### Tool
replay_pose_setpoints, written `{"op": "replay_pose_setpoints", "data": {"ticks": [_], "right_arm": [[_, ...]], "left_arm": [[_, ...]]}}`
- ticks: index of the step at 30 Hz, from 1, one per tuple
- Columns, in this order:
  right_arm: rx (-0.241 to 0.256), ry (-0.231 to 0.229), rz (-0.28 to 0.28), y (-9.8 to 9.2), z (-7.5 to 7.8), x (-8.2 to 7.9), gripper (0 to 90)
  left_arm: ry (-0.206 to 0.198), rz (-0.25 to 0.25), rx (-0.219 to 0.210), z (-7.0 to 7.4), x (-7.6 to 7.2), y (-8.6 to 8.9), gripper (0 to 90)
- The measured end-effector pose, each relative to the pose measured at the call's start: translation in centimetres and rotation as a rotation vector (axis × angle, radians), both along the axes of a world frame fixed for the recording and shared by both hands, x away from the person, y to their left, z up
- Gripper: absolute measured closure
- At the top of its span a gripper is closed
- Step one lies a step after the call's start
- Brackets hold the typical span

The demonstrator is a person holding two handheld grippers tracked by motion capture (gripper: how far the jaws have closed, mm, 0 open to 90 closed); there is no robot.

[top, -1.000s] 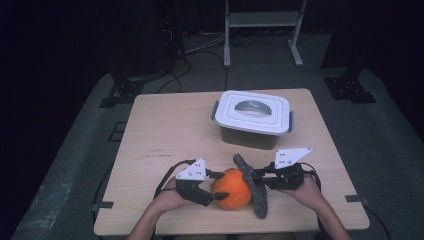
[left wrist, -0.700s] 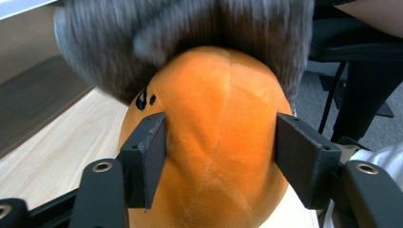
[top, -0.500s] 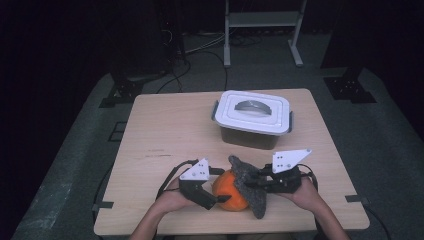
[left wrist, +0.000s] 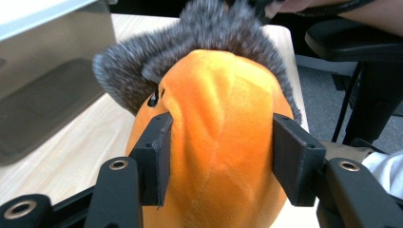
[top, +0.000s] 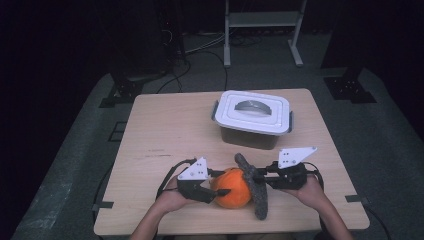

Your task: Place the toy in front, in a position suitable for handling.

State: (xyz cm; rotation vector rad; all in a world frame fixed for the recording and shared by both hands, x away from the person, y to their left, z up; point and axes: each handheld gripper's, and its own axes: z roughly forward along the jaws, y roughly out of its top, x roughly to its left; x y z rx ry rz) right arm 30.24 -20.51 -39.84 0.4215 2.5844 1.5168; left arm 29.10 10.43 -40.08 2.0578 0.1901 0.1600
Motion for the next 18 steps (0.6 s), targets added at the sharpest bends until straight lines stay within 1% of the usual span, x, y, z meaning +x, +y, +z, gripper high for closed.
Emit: {"op": "replay_pose_setpoints", "data": {"ticks": [2, 3, 4, 5, 6, 7, 8, 10, 11, 12, 15, 17, 18], "right_arm": [[0.01, -0.001, -0.001, 0.0, 0.1, 0.0, 75.4], [0.013, -0.012, 0.002, 0.1, 0.4, -0.1, 75.4], [0.024, -0.023, 0.006, 0.2, 0.8, -0.3, 75.4], [0.041, -0.033, 0.013, 0.3, 1.1, -0.5, 75.4], [0.049, -0.042, 0.019, 0.6, 1.5, -0.7, 75.4], [0.048, -0.054, 0.03, 0.9, 1.7, -1.0, 75.4], [0.041, -0.054, 0.038, 1.2, 1.8, -1.1, 75.4], [0.009, -0.053, 0.051, 1.8, 1.4, -1.3, 75.3], [0.005, -0.047, 0.05, 1.9, 1.0, -1.2, 75.3], [0.01, -0.03, 0.053, 1.9, 0.7, -1.0, 75.3], [0.013, -0.018, 0.056, 1.6, 0.4, -0.7, 75.2], [0.014, -0.008, 0.056, 1.4, 0.2, -0.7, 75.1], [0.013, -0.008, 0.057, 1.3, 0.2, -0.7, 75.1]], "left_arm": [[0.005, 0.011, -0.006, 0.3, 0.0, 0.2, 45.4], [0.005, 0.014, -0.008, 0.4, 0.1, 0.3, 45.4], [0.004, 0.019, -0.006, 0.4, 0.1, 0.3, 45.4], [0.001, 0.021, 0.005, 0.4, 0.0, 0.3, 45.3], [0.001, 0.022, 0.004, 0.3, 0.0, 0.2, 45.3], [0.004, 0.021, 0.002, 0.3, 0.0, 0.1, 45.3], [0.002, 0.02, 0.004, 0.2, 0.0, 0.1, 45.2], [0.0, 0.022, 0.015, 0.2, 0.0, 0.0, 44.3], [0.0, 0.021, 0.021, 0.0, 0.0, 0.0, 43.1], [0.003, 0.019, 0.018, -0.1, 0.0, -0.1, 40.4], [0.011, 0.017, 0.005, -0.2, 0.2, -0.2, 29.2], [0.007, 0.022, 0.007, -0.4, 0.3, -0.3, 20.4], [0.006, 0.023, 0.013, -0.5, 0.3, -0.3, 18.4]]}}
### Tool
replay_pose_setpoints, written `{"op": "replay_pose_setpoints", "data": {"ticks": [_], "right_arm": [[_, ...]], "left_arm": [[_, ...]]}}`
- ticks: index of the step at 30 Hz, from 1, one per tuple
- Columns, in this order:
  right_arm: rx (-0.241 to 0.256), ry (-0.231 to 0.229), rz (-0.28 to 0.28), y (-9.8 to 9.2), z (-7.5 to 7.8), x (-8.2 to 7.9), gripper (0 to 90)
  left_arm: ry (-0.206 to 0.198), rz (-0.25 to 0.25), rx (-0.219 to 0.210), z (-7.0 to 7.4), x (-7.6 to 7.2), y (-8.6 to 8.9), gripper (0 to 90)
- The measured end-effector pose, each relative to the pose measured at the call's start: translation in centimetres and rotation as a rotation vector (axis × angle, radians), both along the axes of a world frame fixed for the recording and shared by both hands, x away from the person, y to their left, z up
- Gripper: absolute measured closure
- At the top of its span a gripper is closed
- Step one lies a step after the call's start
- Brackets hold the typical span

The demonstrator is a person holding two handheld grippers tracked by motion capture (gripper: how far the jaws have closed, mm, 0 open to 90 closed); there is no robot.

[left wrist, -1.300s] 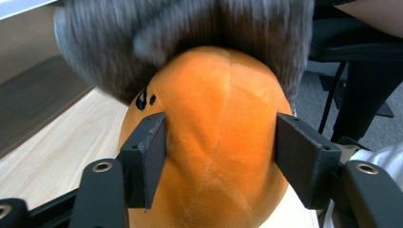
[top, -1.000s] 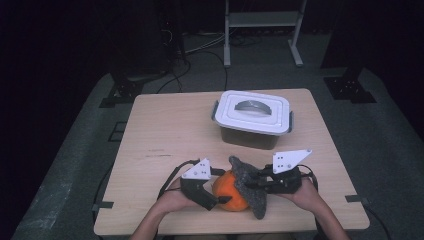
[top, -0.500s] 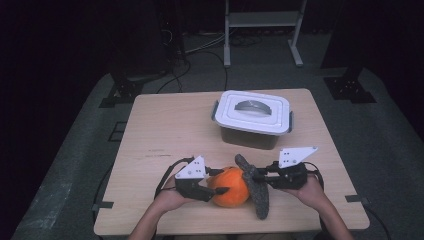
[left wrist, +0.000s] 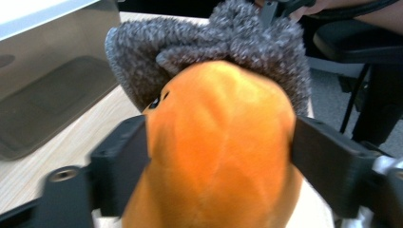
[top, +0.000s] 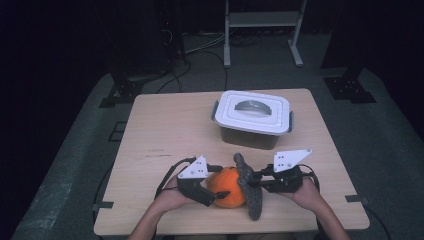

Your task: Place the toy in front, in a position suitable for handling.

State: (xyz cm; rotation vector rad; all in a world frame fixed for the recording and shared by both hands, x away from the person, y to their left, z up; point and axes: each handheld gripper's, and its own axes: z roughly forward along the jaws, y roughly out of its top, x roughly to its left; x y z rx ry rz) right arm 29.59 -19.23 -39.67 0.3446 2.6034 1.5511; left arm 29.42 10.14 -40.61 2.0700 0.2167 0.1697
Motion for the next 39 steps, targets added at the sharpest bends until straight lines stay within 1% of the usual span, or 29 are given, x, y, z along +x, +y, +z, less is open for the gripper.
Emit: {"op": "replay_pose_setpoints", "data": {"ticks": [3, 5, 7, 9, 10, 11, 13, 15, 18, 20, 23, 24, 25, 26, 27, 28, 29, 30, 32, 34, 36, 38, 39], "right_arm": [[0.0, 0.0, -0.005, -0.2, -0.1, 0.1, 75.0], [-0.001, 0.0, -0.011, -0.3, -0.1, 0.2, 74.9], [-0.001, 0.002, -0.018, -0.4, -0.2, 0.2, 74.8], [-0.005, 0.0, -0.029, -0.5, -0.2, 0.4, 74.7], [-0.012, -0.001, -0.038, -0.6, -0.3, 0.5, 74.6], [-0.014, 0.002, -0.048, -0.8, -0.4, 0.7, 74.5], [-0.004, 0.013, -0.058, -1.1, -0.6, 0.9, 74.5], [-0.009, 0.008, -0.063, -1.1, -0.6, 0.9, 74.5], [-0.015, 0.003, -0.065, -0.9, -0.4, 0.7, 74.7], [-0.014, -0.015, -0.062, -0.9, 0.2, 0.4, 75.0], [0.035, -0.034, -0.046, -0.9, 1.3, 0.0, 75.1], [0.041, -0.043, -0.038, -0.7, 1.6, -0.3, 75.1], [0.036, -0.054, -0.026, -0.5, 1.9, -0.5, 75.0], [0.021, -0.056, -0.017, -0.2, 1.9, -0.6, 75.0], [-0.013, -0.06, -0.01, 0.2, 1.6, -0.7, 74.9], [-0.023, -0.052, -0.006, 0.5, 1.2, -0.7, 74.9], [-0.019, -0.04, -0.002, 0.5, 0.9, -0.6, 74.9], [-0.013, -0.025, 0.004, 0.5, 0.7, -0.5, 74.9], [-0.006, -0.017, 0.003, 0.3, 0.5, -0.3, 74.9], [0.0, -0.009, 0.0, 0.0, 0.4, -0.2, 74.8], [0.006, -0.006, -0.002, -0.2, 0.2, -0.2, 74.8], [0.007, -0.004, -0.004, -0.2, 0.2, -0.1, 74.7], [0.008, -0.004, -0.004, -0.2, 0.2, -0.1, 74.7]], "left_arm": [[0.03, -0.002, 0.002, -0.6, 0.2, -0.1, 16.4], [0.034, -0.009, -0.001, -0.7, 0.2, -0.1, 17.2], [0.032, -0.026, 0.007, -0.6, 0.1, -0.1, 20.6], [0.036, -0.062, 0.018, -0.5, -0.1, -0.1, 24.8], [0.028, -0.073, 0.02, -0.5, -0.2, 0.0, 27.8], [0.022, -0.072, 0.019, -0.5, -0.2, 0.0, 29.8], [0.022, -0.054, 0.013, -0.6, -0.2, -0.1, 30.6], [0.012, -0.041, 0.021, -0.6, -0.1, -0.2, 31.7], [0.0, -0.034, 0.026, -0.7, -0.2, -0.1, 37.1], [0.0, -0.032, 0.023, -0.7, -0.2, -0.1, 38.7], [0.0, -0.037, 0.019, -0.8, -0.2, -0.3, 38.6], [-0.001, -0.038, 0.018, -0.8, -0.2, -0.4, 38.5], [-0.001, -0.039, 0.017, -0.8, -0.3, -0.4, 38.4], [-0.004, -0.04, 0.02, -0.8, -0.3, -0.4, 38.4], [-0.002, -0.04, 0.022, -0.8, -0.3, -0.5, 38.0], [-0.002, -0.041, 0.027, -0.8, -0.3, -0.5, 37.4], [-0.004, -0.045, 0.033, -0.9, -0.3, -0.5, 36.1], [-0.005, -0.047, 0.029, -0.9, -0.4, -0.6, 34.0], [-0.002, -0.038, 0.026, -1.0, -0.3, -0.7, 27.7], [0.004, -0.021, 0.042, -1.2, -0.1, -0.9, 17.7], [0.016, -0.023, 0.042, -1.6, 0.0, -1.0, 14.7], [0.012, -0.028, 0.057, -1.8, 0.0, -1.1, 12.1], [0.009, -0.027, 0.057, -1.8, 0.0, -1.2, 12.1]]}}
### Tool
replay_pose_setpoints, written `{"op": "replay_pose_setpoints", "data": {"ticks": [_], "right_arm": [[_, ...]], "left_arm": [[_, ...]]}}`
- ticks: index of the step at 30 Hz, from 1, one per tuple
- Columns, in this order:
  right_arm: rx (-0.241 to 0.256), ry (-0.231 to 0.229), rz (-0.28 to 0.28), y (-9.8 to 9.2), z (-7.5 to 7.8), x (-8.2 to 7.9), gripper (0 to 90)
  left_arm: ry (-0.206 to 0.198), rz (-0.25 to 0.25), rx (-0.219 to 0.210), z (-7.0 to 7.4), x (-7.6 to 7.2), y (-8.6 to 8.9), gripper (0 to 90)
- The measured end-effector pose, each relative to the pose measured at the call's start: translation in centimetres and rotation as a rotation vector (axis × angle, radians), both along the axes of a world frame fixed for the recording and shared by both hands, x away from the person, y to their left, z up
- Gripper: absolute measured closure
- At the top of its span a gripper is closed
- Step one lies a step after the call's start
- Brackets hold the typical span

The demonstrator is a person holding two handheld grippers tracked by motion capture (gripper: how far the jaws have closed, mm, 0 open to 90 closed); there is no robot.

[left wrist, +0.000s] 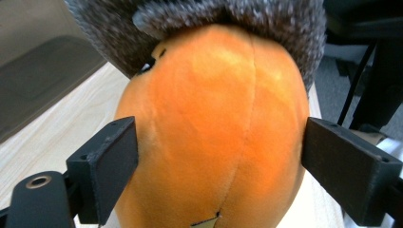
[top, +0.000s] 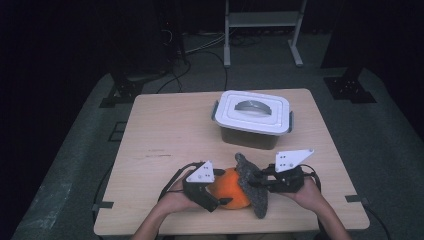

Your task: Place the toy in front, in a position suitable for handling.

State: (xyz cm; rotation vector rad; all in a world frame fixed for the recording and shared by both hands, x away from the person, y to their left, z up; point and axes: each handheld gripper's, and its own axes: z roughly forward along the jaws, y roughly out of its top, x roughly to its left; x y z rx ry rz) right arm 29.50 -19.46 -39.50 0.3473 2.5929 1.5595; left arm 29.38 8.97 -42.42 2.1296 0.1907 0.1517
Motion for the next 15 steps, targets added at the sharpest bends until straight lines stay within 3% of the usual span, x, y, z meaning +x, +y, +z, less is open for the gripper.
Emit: {"op": "replay_pose_setpoints", "data": {"ticks": [2, 5, 8, 12, 15], "right_arm": [[0.001, -0.002, -0.001, 0.0, 0.0, 0.0, 74.7], [0.0, -0.008, -0.006, 0.0, 0.0, 0.0, 74.7], [0.01, -0.007, -0.016, -0.3, 0.1, 0.2, 74.7], [0.012, 0.011, -0.032, -0.8, -0.4, 0.6, 74.6], [-0.019, 0.015, -0.056, -1.1, -0.6, 0.8, 74.6]], "left_arm": [[0.002, 0.001, 0.003, 0.0, 0.0, 0.1, 15.4], [-0.031, 0.003, 0.008, 0.5, -0.2, 0.4, 34.5], [-0.053, 0.011, 0.0, 0.9, -0.4, 0.5, 44.4], [-0.054, 0.02, -0.005, 1.2, -0.2, 0.9, 47.2], [-0.046, 0.028, -0.015, 1.5, -0.1, 1.2, 48.1]]}}
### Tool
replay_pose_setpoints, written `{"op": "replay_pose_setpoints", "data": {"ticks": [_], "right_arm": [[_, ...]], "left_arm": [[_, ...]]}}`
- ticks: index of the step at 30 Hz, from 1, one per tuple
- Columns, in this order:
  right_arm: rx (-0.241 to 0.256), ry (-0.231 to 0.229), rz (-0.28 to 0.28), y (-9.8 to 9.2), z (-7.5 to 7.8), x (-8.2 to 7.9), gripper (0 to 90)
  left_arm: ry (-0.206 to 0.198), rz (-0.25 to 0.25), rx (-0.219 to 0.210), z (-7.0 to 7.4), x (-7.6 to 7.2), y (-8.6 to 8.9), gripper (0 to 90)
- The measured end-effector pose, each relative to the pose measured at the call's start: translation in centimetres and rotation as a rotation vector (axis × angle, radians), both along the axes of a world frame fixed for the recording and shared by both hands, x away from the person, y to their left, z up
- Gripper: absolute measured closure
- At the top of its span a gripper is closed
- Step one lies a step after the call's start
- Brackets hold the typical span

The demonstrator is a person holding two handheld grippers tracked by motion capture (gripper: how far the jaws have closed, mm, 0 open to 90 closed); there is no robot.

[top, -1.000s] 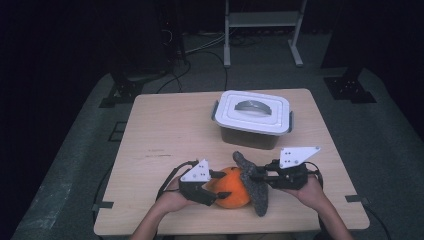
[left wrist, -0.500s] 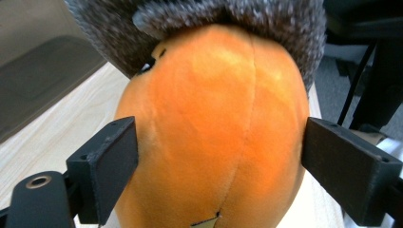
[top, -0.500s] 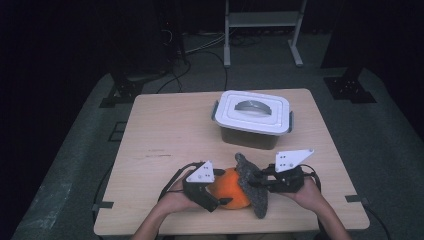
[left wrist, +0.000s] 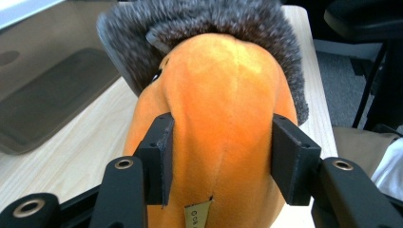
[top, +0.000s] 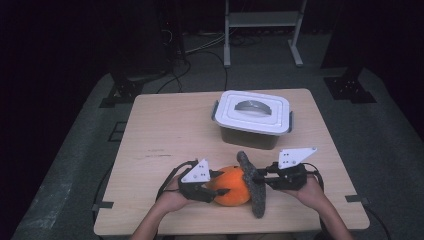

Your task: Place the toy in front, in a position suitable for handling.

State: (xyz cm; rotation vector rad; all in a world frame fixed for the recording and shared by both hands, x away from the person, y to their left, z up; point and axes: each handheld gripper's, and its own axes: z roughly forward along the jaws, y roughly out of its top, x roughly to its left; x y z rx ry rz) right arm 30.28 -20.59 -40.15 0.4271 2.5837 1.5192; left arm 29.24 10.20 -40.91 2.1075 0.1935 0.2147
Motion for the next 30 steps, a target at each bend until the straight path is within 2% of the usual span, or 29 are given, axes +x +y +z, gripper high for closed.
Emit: {"op": "replay_pose_setpoints", "data": {"ticks": [3, 7, 9, 11, 12, 16, 19, 22, 24, 27, 30], "right_arm": [[0.009, -0.012, -0.009, 0.0, 0.5, -0.2, 74.6], [0.037, -0.044, 0.021, 0.9, 1.4, -1.0, 74.6], [0.015, -0.044, 0.029, 1.3, 1.2, -1.1, 74.6], [-0.016, -0.033, 0.025, 1.5, 0.6, -0.8, 74.6], [-0.016, -0.024, 0.026, 1.5, 0.2, -0.7, 74.7], [-0.015, -0.003, 0.016, 1.0, -0.2, -0.3, 74.6], [-0.021, 0.01, 0.011, 0.7, -0.6, -0.1, 74.6], [-0.02, 0.022, -0.006, 0.3, -0.9, 0.3, 74.5], [-0.02, 0.029, -0.014, 0.0, -1.0, 0.5, 74.5], [-0.032, 0.033, -0.031, -0.4, -0.9, 0.7, 74.5], [-0.023, 0.006, -0.053, -0.7, -0.2, 0.5, 74.6]], "left_arm": [[0.001, 0.002, -0.004, 0.4, 0.0, 0.3, 48.4], [0.003, 0.015, -0.007, 0.5, 0.1, 0.5, 48.4], [0.004, 0.016, 0.008, 0.5, 0.1, 0.5, 48.1], [0.009, 0.016, 0.007, 0.2, 0.1, 0.4, 47.4], [0.011, 0.016, 0.006, 0.1, 0.1, 0.3, 46.1], [0.031, 0.015, -0.012, -0.1, 0.4, 0.1, 31.6], [0.03, 0.028, 0.007, -0.6, 0.5, 0.0, 18.1], [0.051, 0.038, 0.004, -1.1, 0.9, 0.1, 15.4], [0.054, 0.029, 0.006, -1.3, 0.9, 0.2, 17.3], [0.029, 0.025, 0.023, -0.9, 0.7, 0.3, 33.6], [0.025, 0.024, 0.026, -0.6, 0.5, 0.4, 40.2]]}}
